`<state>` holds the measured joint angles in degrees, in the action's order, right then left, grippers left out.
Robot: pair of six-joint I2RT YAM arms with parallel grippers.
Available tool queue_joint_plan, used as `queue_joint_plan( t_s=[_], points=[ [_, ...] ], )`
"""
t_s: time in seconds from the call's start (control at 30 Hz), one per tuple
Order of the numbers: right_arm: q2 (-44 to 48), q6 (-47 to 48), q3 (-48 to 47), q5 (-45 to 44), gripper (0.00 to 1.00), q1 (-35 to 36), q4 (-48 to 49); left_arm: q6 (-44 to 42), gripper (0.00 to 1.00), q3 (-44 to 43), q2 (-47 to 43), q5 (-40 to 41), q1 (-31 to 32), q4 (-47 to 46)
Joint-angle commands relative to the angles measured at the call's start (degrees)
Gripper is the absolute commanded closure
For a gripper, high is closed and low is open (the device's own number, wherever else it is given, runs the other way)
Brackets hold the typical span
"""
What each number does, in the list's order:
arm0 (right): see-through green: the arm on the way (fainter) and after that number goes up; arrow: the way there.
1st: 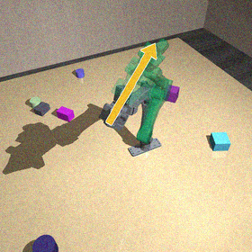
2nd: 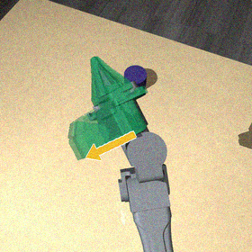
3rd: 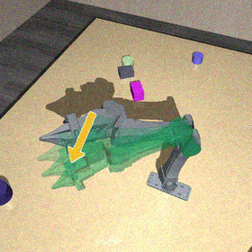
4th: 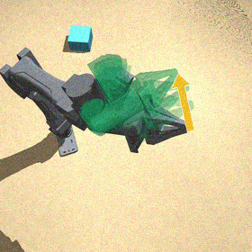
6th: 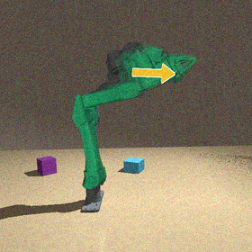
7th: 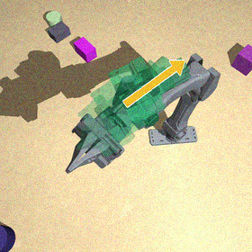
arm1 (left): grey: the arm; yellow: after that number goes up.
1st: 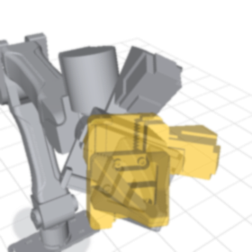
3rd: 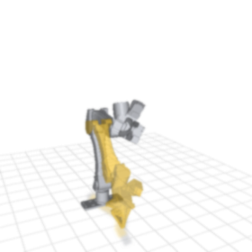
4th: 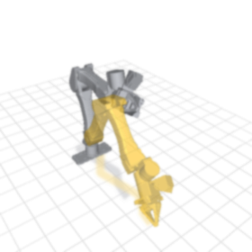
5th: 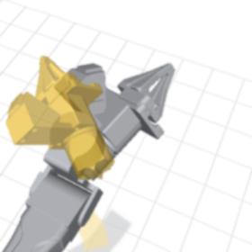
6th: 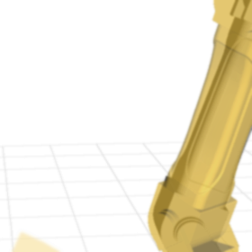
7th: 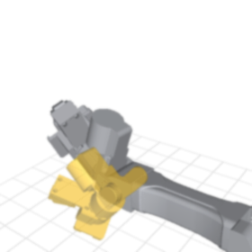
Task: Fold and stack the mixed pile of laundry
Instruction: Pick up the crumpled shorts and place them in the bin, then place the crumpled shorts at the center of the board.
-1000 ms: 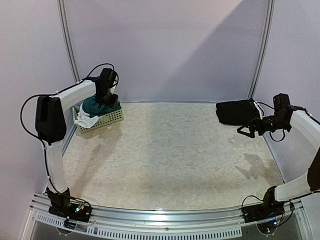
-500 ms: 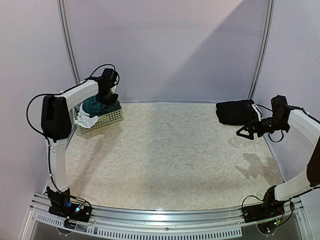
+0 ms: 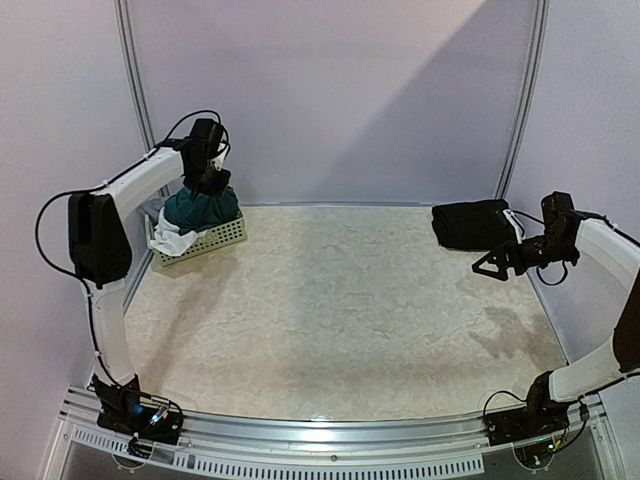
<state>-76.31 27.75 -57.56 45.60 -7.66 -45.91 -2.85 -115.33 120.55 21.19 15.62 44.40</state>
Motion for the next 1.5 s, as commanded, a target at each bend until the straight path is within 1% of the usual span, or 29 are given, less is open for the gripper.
queue_joint_plan(
  t_s=[0.0, 0.07, 0.1, 0.17, 0.27, 0.47, 0.6, 0.67, 0.73, 0.83, 0.93, 0.97, 1.0, 1.07, 1.13, 1.17, 1.23, 1.3, 1.33, 1.4, 1.47],
  points=[
    [-0.4, 0.6, -0.5, 0.8, 0.01, 0.2, -0.6, 0.9, 1.00, -1.6, -14.6, -7.1, -0.4, -7.3],
    [-0.6, 0.6, -0.6, 0.8, 0.01, 0.2, -0.7, 0.1, 1.00, -1.3, -19.6, -10.8, 0.6, -11.7],
    [-0.7, 0.7, -0.6, 0.8, 0.01, 0.2, -0.8, -0.5, 1.00, -2.4, -21.2, -11.0, 1.4, -12.6],
    [-0.7, 0.8, -0.6, 0.8, 0.01, 0.2, -0.8, -1.4, 1.00, -7.4, -22.2, -10.7, 3.1, -11.0],
    [-0.6, 0.8, -0.7, 0.6, 0.01, 0.2, -0.9, -1.7, 1.00, -15.1, -21.6, -12.6, 5.4, -6.4],
    [-0.4, 0.8, -0.6, 0.5, 0.01, 0.2, -0.9, -1.2, 1.00, -18.3, -24.1, -16.3, 11.9, -6.1],
    [-0.4, 0.8, -0.6, 0.5, 0.01, 0.2, -0.9, 4.0, 1.00, -21.0, -24.1, -27.3, 14.8, -6.3],
    [-0.5, 0.8, -0.6, 0.4, 0.01, 0.2, -0.9, 7.0, 1.00, -22.1, -23.3, -31.5, 16.3, -6.0],
    [-0.4, 0.8, -0.7, 0.1, 0.01, 0.2, -0.6, 10.5, 1.00, -20.8, -22.8, -35.5, 17.5, -6.9],
    [0.2, 0.2, -1.6, -0.3, 0.01, 0.2, -0.6, 16.0, 1.00, -14.9, -21.1, -40.8, 18.5, -8.3],
    [2.8, -1.3, -1.7, -0.5, 0.01, 0.3, 2.0, 19.8, 1.00, -9.2, -16.7, -40.2, 18.7, -7.9],
    [4.1, -1.9, -1.6, -1.3, 0.01, 0.4, 3.5, 19.1, 0.98, -9.6, -13.6, -40.2, 18.5, -6.1],
    [5.1, -3.0, -1.6, -1.9, 0.01, 0.6, 4.4, 17.7, 0.95, -11.7, -10.5, -37.5, 18.4, -2.5],
    [7.3, -2.8, -2.6, -2.6, 0.01, 1.3, 4.0, 15.6, 0.85, -17.6, -4.7, -27.5, 17.5, 5.1],
    [8.1, -0.7, -5.2, -2.6, 0.01, 2.2, 0.6, 14.8, 0.74, -20.2, -4.0, -20.5, 15.7, 7.6],
    [7.9, 0.9, -6.9, -2.3, 0.01, 2.5, -1.7, 14.3, 0.68, -18.9, -6.0, -16.0, 15.1, 6.8],
    [7.0, 5.0, -10.3, -1.2, 0.01, 3.3, -7.5, 11.6, 0.54, -11.8, -12.0, -12.3, 15.0, 0.6],
    [5.8, 9.1, -12.8, -1.0, 0.01, 5.4, -12.4, 10.2, 0.39, -2.2, -18.2, -11.2, 15.0, -5.8],
    [5.5, 10.5, -13.3, -1.8, 0.03, 6.9, -13.1, 10.0, 0.35, 2.1, -20.6, -10.9, 15.0, -7.6],
    [4.8, 10.7, -12.9, -6.5, 0.07, 14.9, -13.0, 9.3, 0.34, 10.1, -24.4, -10.9, 14.8, -7.6],
    [4.5, 10.5, -10.5, -14.6, 0.12, 24.2, -10.9, 7.1, 0.35, 19.7, -26.9, -12.1, 14.7, -6.2]
  ],
)
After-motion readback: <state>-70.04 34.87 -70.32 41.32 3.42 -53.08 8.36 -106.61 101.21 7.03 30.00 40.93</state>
